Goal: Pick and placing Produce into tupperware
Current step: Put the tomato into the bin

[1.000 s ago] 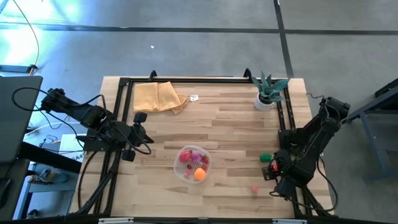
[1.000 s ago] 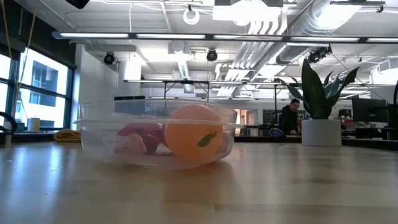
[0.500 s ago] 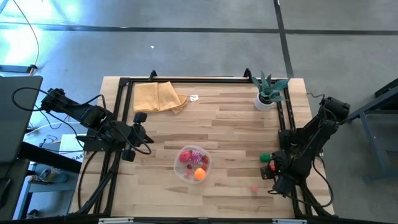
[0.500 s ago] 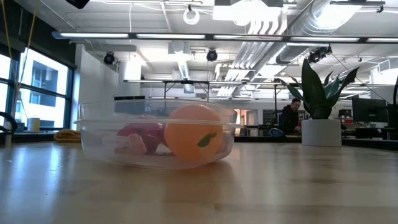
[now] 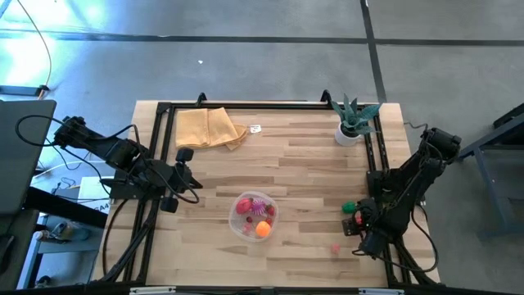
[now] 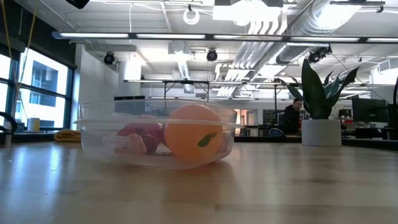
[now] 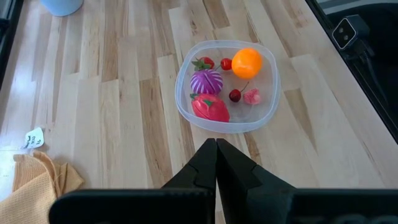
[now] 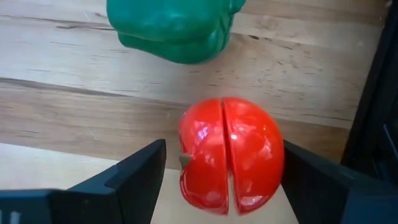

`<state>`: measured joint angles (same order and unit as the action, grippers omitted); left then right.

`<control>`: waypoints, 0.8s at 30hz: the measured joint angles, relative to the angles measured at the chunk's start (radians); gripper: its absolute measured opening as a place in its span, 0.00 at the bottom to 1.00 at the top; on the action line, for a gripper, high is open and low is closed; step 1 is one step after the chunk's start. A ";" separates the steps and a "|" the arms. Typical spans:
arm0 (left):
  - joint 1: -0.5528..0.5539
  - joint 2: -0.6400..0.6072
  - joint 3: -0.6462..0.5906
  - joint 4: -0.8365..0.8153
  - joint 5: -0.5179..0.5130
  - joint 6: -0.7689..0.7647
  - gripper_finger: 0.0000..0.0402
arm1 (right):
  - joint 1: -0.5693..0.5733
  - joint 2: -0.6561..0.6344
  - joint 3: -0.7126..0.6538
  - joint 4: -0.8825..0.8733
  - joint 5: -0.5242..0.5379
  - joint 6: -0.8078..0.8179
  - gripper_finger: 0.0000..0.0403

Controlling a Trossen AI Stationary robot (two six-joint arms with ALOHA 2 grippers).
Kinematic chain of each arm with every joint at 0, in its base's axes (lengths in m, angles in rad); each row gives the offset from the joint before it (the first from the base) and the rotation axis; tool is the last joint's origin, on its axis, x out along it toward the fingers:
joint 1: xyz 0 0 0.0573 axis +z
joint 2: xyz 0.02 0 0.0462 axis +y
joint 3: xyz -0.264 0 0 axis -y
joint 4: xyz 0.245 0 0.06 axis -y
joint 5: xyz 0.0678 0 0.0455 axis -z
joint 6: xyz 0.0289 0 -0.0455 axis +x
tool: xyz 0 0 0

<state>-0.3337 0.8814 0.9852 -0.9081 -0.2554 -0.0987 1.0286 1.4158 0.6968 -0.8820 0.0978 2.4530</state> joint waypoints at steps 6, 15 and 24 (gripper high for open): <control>0.000 0.000 0.000 0.000 0.000 0.000 0.00 | 0.000 0.000 0.000 0.004 0.001 0.001 0.65; 0.000 0.000 0.000 0.000 0.000 0.000 0.00 | 0.000 0.000 -0.022 0.032 0.005 0.001 0.61; 0.000 0.000 0.000 0.000 0.000 0.000 0.00 | -0.002 -0.002 -0.056 0.082 0.033 0.001 0.53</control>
<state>-0.3337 0.8817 0.9852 -0.9081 -0.2554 -0.0986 1.0269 1.4139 0.6403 -0.8002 0.1306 2.4542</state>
